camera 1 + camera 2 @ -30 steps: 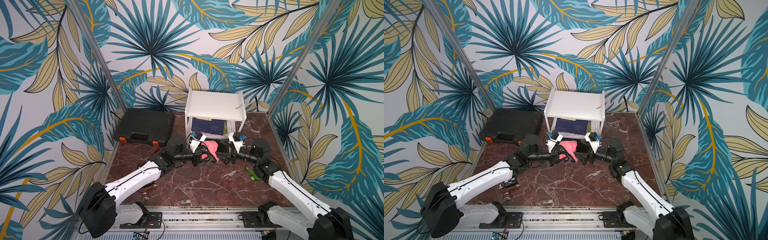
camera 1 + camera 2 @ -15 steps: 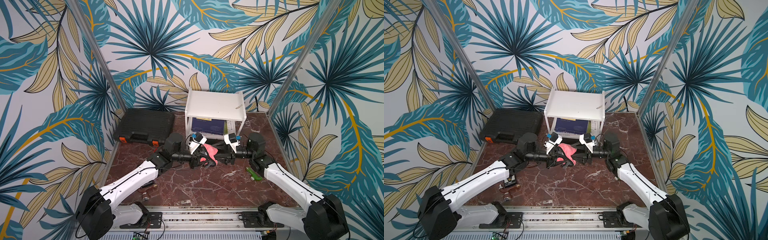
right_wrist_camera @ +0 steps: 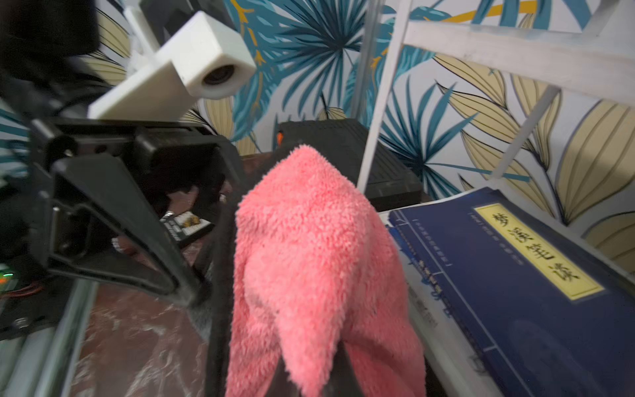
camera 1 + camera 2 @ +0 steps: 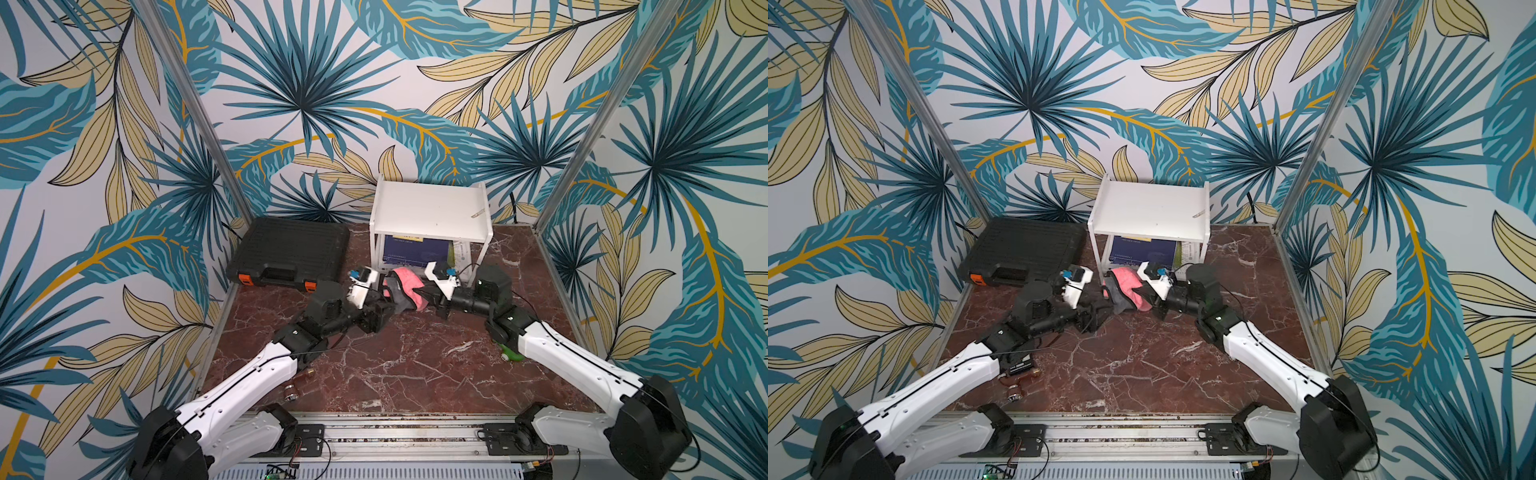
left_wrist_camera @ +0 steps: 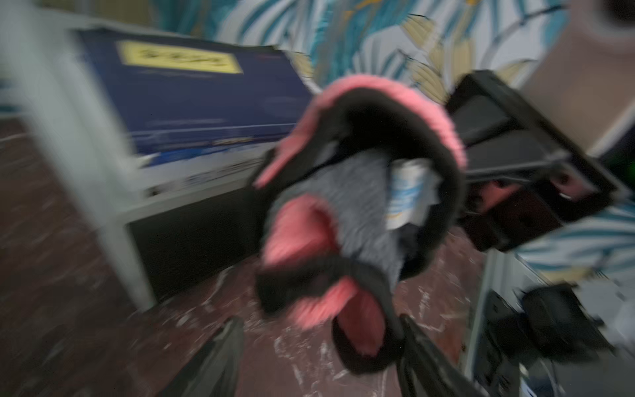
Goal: Wipe the bookshelf clean with a cloth
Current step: Adjust the cleaning item, then wipe the dust from the shelf, then hold the shelf at the center of the board.
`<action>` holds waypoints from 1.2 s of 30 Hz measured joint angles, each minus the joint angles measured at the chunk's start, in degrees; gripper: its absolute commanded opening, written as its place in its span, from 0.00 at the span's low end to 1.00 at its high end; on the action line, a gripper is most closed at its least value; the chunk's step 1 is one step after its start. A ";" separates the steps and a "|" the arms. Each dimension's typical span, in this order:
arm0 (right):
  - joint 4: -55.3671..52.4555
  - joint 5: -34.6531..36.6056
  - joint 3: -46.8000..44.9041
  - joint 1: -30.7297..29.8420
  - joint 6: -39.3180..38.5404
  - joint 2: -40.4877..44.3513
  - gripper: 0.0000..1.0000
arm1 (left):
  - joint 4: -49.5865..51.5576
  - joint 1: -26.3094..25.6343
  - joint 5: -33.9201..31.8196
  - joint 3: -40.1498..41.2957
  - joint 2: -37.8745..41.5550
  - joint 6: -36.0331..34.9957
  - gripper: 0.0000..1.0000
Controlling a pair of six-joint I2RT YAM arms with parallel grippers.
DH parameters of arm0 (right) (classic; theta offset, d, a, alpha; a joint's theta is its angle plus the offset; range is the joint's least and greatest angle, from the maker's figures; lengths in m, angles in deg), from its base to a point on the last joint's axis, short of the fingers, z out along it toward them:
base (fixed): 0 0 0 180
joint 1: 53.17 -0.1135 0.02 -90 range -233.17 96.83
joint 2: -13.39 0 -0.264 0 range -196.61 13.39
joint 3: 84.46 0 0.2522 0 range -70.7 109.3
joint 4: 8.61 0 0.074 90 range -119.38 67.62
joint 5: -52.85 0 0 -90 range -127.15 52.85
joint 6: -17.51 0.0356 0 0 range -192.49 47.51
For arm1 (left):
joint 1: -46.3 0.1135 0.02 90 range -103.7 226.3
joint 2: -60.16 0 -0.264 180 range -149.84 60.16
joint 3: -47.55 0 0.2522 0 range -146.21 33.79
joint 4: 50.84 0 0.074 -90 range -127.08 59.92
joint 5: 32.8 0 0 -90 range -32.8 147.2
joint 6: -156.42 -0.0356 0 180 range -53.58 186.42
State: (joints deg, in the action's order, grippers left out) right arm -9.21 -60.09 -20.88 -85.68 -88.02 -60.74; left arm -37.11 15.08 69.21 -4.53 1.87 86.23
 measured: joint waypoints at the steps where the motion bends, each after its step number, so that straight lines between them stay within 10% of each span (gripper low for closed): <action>1: 0.07 6.16 2.56 -2.78 -1.16 -3.63 0.00 | 0.42 1.86 -6.67 2.27 2.36 3.30 0.95; 5: 2.62 27.30 10.69 -10.84 -3.80 -16.87 0.00 | 1.86 5.66 -26.69 8.57 11.26 14.01 1.00; 10: 3.30 42.29 8.98 -11.96 -5.40 -16.76 0.00 | 1.16 6.32 -35.30 9.22 13.25 18.64 1.00; 16: -2.58 42.01 4.17 -8.33 -6.49 -5.27 0.00 | -0.52 6.29 -27.34 4.22 6.69 15.52 1.00; 25: -3.10 40.92 11.45 -15.69 -1.33 -16.92 0.00 | -4.68 3.89 -19.69 -5.66 -5.51 12.96 1.00; 36: -14.08 49.22 -12.50 0.85 8.96 17.00 0.00 | -5.27 3.89 -13.49 -11.87 -12.13 8.02 0.95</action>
State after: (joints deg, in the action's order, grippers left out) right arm -23.28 -10.87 -33.38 -84.83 -79.06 -43.74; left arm -42.38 18.97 55.72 -16.40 -10.26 94.25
